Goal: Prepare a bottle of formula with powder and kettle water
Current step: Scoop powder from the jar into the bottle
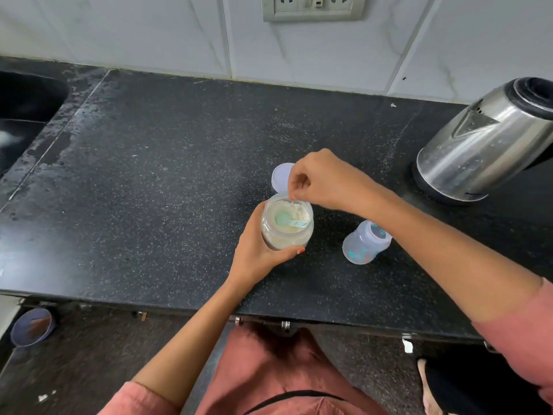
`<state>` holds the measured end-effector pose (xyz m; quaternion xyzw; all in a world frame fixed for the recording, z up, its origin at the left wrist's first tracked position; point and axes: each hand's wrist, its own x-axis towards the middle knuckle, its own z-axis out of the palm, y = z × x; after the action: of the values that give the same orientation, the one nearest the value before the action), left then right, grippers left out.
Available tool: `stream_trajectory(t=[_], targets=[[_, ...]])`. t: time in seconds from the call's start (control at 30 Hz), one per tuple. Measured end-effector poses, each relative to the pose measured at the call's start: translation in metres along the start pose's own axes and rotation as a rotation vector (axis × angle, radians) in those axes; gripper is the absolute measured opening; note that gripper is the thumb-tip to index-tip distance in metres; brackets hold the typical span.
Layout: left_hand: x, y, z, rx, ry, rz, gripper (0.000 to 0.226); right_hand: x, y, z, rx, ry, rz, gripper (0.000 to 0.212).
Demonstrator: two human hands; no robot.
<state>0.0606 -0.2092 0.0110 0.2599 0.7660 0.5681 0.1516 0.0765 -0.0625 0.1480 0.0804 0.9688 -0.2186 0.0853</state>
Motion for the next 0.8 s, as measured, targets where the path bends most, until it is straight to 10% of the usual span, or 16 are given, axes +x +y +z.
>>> stream_trajectory(t=[0.4, 0.8], targets=[[-0.001, 0.002, 0.001, -0.012, -0.003, -0.036, 0.080, -0.004, -0.021, 0.039, -0.590, -0.054, -0.026, 0.021], [-0.001, -0.001, 0.002, -0.001, -0.005, -0.039, 0.080, -0.006, -0.006, 0.035, -0.564, 0.110, -0.095, 0.021]])
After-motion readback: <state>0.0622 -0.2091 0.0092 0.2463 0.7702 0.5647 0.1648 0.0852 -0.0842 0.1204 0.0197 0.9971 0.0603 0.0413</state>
